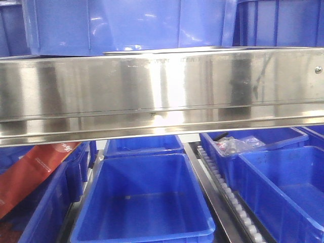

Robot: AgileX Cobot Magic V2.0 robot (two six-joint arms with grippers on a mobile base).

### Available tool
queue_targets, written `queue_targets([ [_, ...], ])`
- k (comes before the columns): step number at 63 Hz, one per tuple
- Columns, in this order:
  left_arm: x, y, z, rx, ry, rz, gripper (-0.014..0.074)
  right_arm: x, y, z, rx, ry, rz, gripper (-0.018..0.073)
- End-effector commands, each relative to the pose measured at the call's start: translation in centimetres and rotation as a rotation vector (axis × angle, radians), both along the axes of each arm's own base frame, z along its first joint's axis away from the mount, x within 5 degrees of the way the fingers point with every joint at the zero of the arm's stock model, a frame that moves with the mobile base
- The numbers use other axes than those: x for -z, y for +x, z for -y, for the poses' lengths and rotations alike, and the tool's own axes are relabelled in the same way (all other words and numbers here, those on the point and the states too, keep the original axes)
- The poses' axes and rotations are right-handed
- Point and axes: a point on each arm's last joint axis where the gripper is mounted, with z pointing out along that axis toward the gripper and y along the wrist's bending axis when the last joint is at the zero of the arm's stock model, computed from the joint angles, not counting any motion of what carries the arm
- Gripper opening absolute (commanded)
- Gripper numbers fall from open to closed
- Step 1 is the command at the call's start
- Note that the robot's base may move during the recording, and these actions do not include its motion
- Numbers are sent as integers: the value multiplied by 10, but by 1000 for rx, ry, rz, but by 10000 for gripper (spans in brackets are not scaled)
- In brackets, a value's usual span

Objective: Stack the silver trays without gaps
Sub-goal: 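Raise both grippers up to the silver tray on the upper shelf, then close both grippers on opposite side rims of the silver tray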

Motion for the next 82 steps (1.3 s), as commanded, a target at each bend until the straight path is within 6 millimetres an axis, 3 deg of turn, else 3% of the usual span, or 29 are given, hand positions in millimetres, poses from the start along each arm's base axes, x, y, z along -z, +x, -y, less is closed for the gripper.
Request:
queue_targets([
  [1,12,24,28,52,64,-14,-8,13,21,-8,-29,-5,0,-79],
  [8,30,56,59,36,107,-43,-8,32,47,-23,-63,-3,8,-79],
  [19,57,92,87,27,106,-126,23,55,73,-46,-121,-16,29,-76],
  [35,87,117,100,34,149,-214,379,75,100,-64,-160,-22,-3,-70],
  [41,94,120,101,32,156,-229,444,77,108,-72,-174,-10,-2,62],
  [47,99,123,102,3,137,-254,446,81,116,-77,-184,-7,-4,288],
  [51,101,124,102,-17,126,-266,445,86,121,-79,-187,-8,-15,376],
  [68,121,132,106,-48,133,-324,445,116,136,-82,-188,-13,-91,312],
  [82,139,137,112,-41,162,-365,445,128,141,-83,-188,-15,-116,307],
])
